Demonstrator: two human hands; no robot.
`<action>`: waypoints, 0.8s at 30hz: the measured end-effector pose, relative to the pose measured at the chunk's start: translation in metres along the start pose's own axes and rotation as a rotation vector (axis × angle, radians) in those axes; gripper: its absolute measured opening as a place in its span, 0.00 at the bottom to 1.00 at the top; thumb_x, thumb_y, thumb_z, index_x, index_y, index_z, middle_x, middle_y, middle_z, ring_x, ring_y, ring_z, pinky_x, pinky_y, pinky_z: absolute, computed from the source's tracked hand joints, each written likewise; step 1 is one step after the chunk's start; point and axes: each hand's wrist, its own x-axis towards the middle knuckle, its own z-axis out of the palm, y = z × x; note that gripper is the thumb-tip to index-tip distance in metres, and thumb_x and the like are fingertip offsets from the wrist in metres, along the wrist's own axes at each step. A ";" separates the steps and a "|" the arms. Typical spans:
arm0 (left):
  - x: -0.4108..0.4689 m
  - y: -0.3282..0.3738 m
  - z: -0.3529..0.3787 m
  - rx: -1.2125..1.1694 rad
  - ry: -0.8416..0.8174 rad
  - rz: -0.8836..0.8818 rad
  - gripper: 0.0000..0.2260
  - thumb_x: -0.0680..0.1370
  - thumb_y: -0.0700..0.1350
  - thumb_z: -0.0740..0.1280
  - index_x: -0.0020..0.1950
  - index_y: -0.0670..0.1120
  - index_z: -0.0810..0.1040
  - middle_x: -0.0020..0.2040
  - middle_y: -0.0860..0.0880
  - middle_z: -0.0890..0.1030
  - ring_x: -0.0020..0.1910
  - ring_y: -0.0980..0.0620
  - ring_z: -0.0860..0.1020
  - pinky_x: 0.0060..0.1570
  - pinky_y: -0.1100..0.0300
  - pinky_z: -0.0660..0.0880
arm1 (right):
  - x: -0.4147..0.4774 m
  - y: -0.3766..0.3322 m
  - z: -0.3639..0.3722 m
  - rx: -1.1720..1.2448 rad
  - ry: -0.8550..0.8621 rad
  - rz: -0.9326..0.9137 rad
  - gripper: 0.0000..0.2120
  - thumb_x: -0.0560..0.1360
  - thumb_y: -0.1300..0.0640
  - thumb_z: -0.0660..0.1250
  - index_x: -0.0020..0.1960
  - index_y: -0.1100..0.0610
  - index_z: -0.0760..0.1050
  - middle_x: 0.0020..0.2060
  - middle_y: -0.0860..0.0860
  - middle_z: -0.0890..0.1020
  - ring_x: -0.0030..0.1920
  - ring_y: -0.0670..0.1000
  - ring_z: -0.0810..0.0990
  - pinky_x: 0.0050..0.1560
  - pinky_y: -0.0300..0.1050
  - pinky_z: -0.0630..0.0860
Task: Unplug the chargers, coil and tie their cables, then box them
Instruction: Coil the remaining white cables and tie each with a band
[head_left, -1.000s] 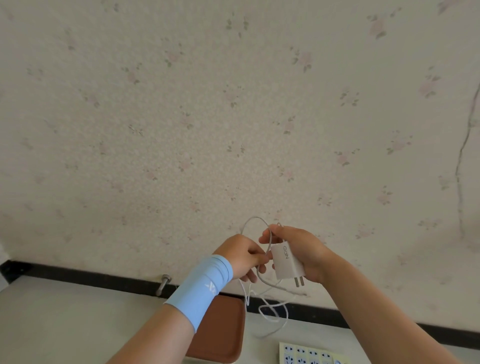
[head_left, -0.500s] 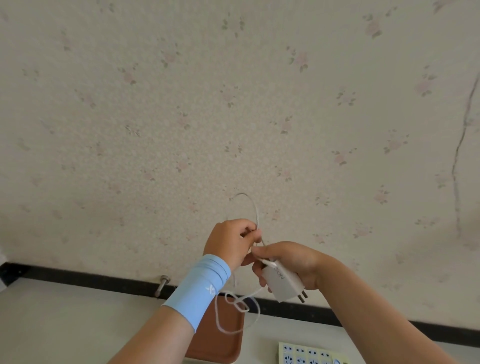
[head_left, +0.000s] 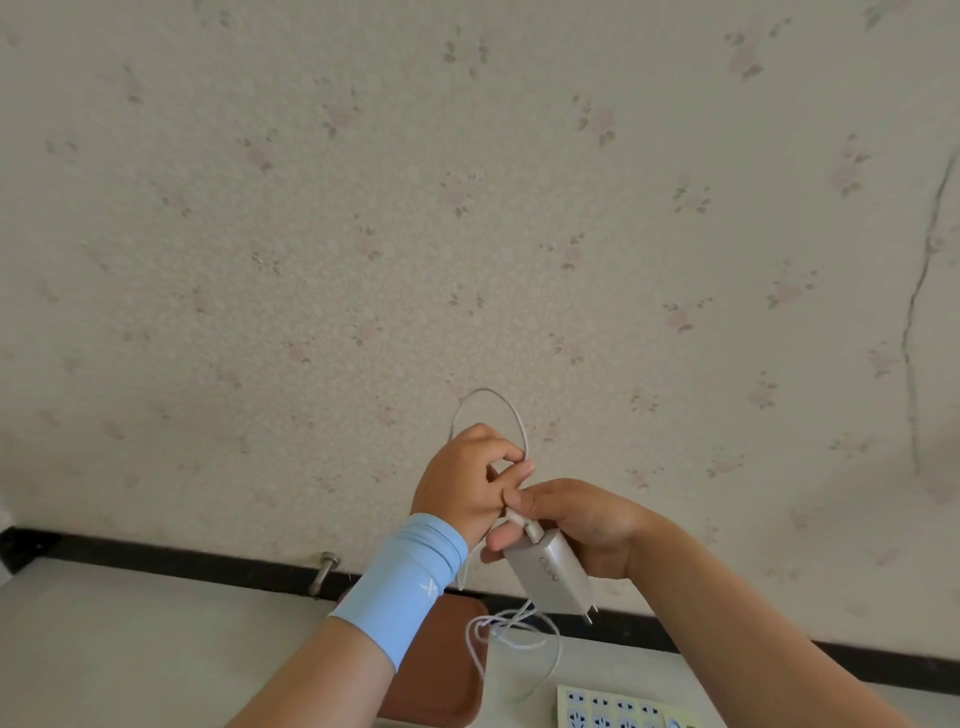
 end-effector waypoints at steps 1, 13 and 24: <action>0.001 0.002 0.000 -0.030 0.032 0.002 0.04 0.75 0.49 0.73 0.41 0.52 0.83 0.42 0.57 0.79 0.36 0.58 0.77 0.40 0.64 0.74 | 0.001 0.000 0.000 0.007 0.025 -0.017 0.14 0.79 0.52 0.66 0.49 0.61 0.84 0.43 0.55 0.87 0.48 0.53 0.85 0.45 0.41 0.79; -0.004 0.023 -0.046 -0.004 -0.132 0.026 0.13 0.75 0.40 0.66 0.53 0.56 0.81 0.51 0.61 0.82 0.54 0.64 0.77 0.56 0.68 0.72 | -0.005 -0.003 -0.005 -0.433 0.065 -0.030 0.15 0.84 0.53 0.57 0.42 0.57 0.75 0.37 0.56 0.80 0.41 0.55 0.83 0.48 0.46 0.76; -0.002 0.001 -0.041 0.121 -0.707 -0.220 0.09 0.81 0.51 0.63 0.48 0.49 0.81 0.37 0.54 0.81 0.34 0.57 0.78 0.43 0.63 0.74 | -0.011 -0.004 -0.009 -0.534 0.042 -0.017 0.15 0.84 0.53 0.59 0.50 0.57 0.83 0.29 0.52 0.79 0.50 0.57 0.86 0.63 0.51 0.74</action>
